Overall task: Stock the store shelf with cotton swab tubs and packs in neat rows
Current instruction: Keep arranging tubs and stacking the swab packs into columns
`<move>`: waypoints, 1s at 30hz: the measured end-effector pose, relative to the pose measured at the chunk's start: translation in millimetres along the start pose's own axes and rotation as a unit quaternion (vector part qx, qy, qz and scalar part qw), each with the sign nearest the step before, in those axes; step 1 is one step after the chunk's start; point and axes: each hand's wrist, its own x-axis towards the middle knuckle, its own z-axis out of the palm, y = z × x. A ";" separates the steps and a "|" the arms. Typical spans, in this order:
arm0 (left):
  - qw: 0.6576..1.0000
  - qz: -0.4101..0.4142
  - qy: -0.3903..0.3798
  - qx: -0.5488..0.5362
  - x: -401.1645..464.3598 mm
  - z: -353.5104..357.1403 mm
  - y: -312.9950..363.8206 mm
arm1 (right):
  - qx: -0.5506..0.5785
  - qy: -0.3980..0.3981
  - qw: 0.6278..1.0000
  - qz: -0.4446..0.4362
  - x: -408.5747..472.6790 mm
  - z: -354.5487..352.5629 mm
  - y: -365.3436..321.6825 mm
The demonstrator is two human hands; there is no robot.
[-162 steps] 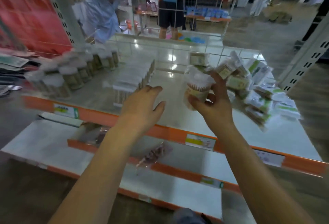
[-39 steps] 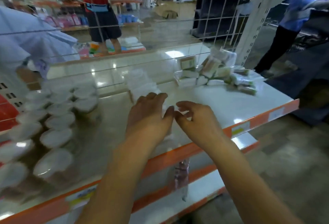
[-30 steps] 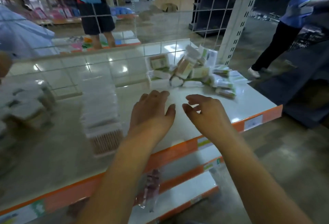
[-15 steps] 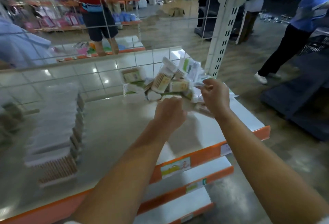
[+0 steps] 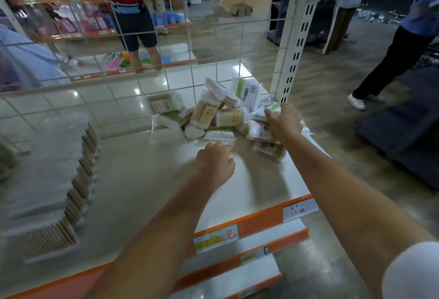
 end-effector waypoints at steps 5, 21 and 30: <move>0.999 0.000 0.017 -0.028 1.3 3.8 -4.2 | -0.018 -0.055 0.998 -0.010 8.1 2.5 6.7; 0.998 0.015 -0.006 -0.055 -0.4 1.7 -7.3 | 0.178 0.024 0.983 -0.037 -22.0 -38.1 -6.1; 0.979 0.003 0.032 -0.200 -14.4 -1.5 -11.2 | 0.301 0.048 0.952 0.002 -55.2 -38.2 7.9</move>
